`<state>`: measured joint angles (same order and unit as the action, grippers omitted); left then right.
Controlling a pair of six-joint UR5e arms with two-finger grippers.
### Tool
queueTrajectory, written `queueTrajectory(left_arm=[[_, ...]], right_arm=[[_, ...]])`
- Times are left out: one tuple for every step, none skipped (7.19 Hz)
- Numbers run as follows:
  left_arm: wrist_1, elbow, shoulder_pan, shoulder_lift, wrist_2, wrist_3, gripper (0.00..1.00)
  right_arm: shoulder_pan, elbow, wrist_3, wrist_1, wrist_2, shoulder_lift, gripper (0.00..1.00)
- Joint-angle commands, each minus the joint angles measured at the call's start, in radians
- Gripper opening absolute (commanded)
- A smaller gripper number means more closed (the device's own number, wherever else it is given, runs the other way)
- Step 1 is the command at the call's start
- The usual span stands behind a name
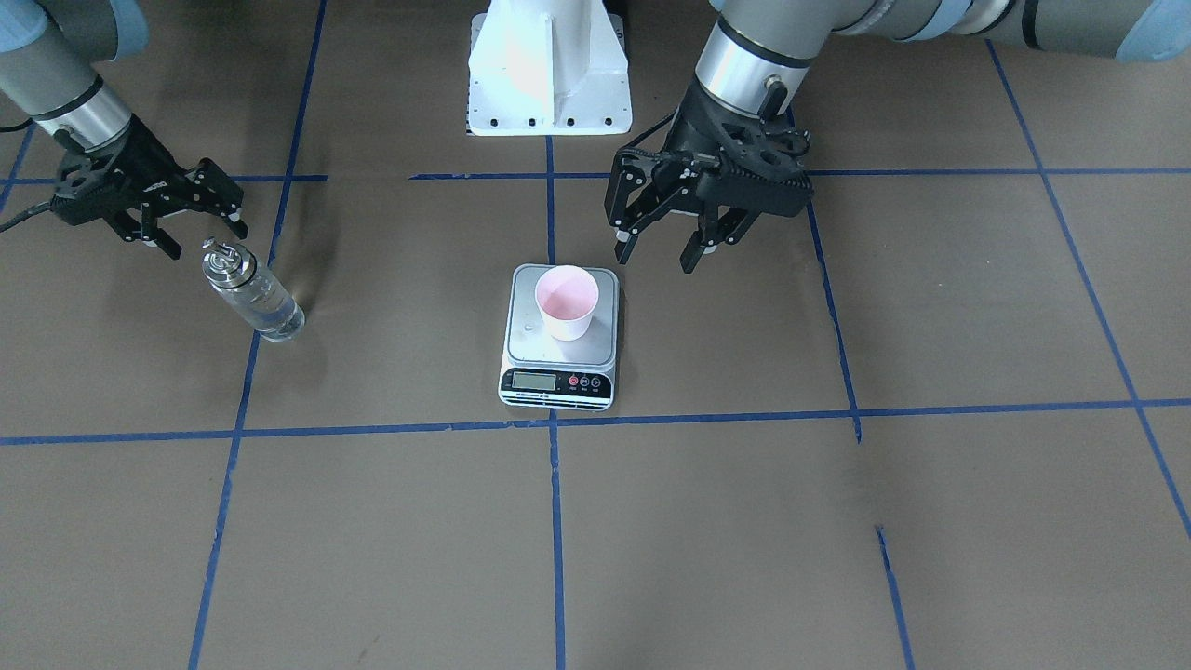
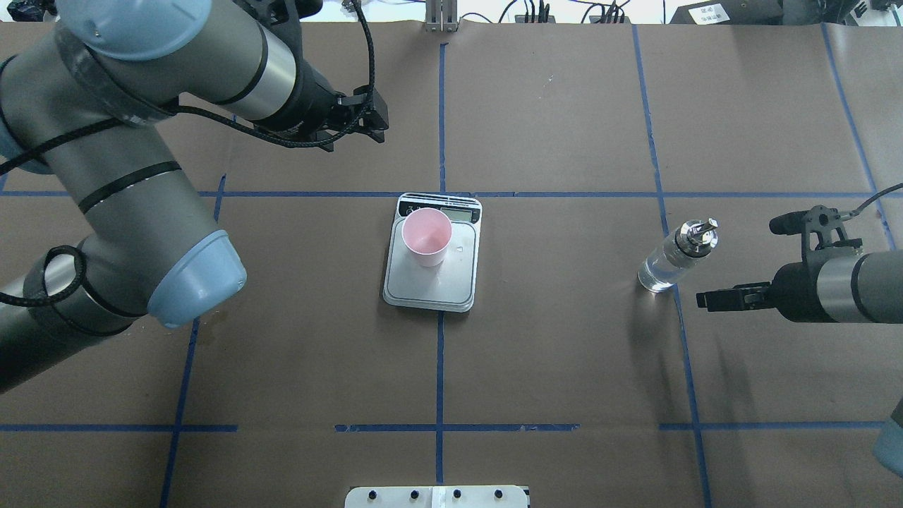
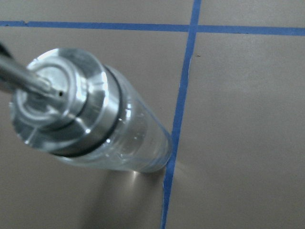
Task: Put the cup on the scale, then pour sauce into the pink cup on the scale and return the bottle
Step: 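Lift the left gripper off the cup while the right gripper reaches the bottle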
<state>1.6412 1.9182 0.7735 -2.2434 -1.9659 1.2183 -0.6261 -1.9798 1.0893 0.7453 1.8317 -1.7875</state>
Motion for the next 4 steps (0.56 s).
queueTrajectory(left_arm=[[0.002,0.077,0.003,0.068,-0.001,-0.003,0.73],[0.002,0.078,0.003,0.068,-0.002,-0.003,0.73],[0.002,0.079,0.003,0.067,-0.002,-0.003,0.73],[0.002,0.081,0.003,0.068,-0.002,-0.003,0.73]], right_arm=[[0.191,-0.043,0.173,-0.004,-0.31,-0.012,1.0],[0.283,-0.051,0.246,-0.003,-0.482,-0.023,1.0],[0.381,-0.051,0.274,0.002,-0.688,-0.038,1.0],[0.416,-0.051,0.277,0.006,-0.81,-0.038,0.98]])
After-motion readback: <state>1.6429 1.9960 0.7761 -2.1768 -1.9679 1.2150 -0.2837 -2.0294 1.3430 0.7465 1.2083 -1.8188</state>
